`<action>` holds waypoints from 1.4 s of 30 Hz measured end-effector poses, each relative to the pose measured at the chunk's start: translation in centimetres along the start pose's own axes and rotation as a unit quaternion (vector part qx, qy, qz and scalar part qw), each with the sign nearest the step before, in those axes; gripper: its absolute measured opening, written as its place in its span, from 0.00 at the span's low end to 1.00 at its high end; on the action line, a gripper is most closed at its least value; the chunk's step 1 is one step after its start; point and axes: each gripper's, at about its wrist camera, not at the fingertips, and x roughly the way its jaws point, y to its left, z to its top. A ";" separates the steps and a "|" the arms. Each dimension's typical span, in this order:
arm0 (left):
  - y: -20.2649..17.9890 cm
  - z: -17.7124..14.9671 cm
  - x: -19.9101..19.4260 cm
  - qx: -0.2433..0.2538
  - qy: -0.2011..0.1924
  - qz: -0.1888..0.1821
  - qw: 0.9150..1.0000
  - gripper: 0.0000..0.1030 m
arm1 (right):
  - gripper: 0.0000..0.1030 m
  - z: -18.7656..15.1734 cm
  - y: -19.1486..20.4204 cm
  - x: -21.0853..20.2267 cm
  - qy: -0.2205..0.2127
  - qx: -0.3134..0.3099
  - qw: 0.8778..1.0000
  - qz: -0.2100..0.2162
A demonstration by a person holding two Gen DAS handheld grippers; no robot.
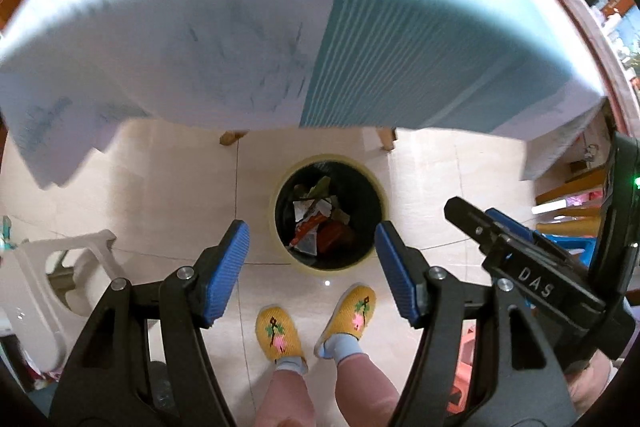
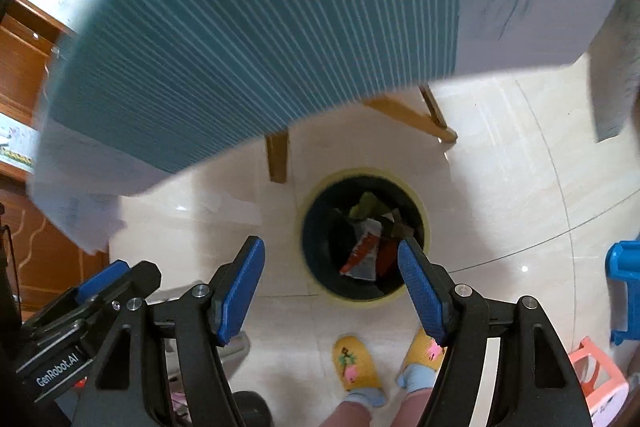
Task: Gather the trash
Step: 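Raise both open grippers from the bin back toward the table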
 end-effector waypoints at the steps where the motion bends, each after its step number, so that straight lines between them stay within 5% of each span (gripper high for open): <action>1: -0.2 0.3 -1.4 0.004 -0.004 -0.002 1.000 0.61 | 0.68 0.2 0.5 -1.8 -0.008 0.001 1.000 0.002; 10: -2.6 3.4 -13.8 0.060 -0.069 -0.013 0.996 0.61 | 0.71 1.6 4.4 -16.5 -0.081 0.005 0.997 0.015; 22: -6.8 8.3 -26.1 0.116 -0.167 -0.030 0.979 0.61 | 0.71 4.9 8.6 -29.0 -0.148 -0.009 0.989 0.014; 29: -8.9 11.2 -31.1 0.145 -0.221 -0.014 0.964 0.61 | 0.71 7.9 11.4 -35.0 -0.214 -0.041 0.976 -0.018; 35: -10.1 15.2 -33.4 0.131 -0.223 -0.030 0.965 0.61 | 0.71 11.0 12.3 -38.5 -0.251 -0.045 0.965 -0.053; 42: -13.0 21.1 -32.9 0.145 -0.229 -0.022 0.962 0.61 | 0.71 16.7 9.2 -38.8 -0.247 -0.032 0.966 -0.073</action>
